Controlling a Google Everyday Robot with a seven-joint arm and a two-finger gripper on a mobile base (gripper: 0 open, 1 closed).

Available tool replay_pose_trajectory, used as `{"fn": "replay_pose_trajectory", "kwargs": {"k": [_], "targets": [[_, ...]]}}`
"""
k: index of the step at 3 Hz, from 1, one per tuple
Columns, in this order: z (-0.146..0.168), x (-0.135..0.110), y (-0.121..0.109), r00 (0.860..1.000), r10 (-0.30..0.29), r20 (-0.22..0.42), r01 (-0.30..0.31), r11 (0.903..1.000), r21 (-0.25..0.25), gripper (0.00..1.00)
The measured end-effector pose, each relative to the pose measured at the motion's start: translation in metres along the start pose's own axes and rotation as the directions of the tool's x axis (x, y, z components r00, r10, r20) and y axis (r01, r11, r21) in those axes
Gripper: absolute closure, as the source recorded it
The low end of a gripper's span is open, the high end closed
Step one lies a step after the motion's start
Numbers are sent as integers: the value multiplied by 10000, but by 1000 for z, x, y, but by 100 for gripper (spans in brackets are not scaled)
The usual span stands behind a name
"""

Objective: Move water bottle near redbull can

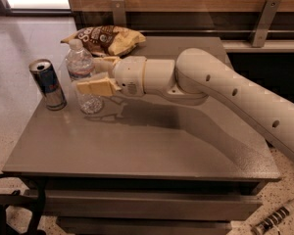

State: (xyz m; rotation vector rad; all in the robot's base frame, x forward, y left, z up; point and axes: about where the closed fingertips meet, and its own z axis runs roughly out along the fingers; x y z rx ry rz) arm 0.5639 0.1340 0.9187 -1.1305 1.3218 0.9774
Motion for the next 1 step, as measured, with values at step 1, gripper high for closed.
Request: {"fn": "replay_pose_trajectory", "kwargs": {"k": [1], "targets": [[1, -1, 1, 10000, -8, 2, 8, 10000, -31, 0]]}}
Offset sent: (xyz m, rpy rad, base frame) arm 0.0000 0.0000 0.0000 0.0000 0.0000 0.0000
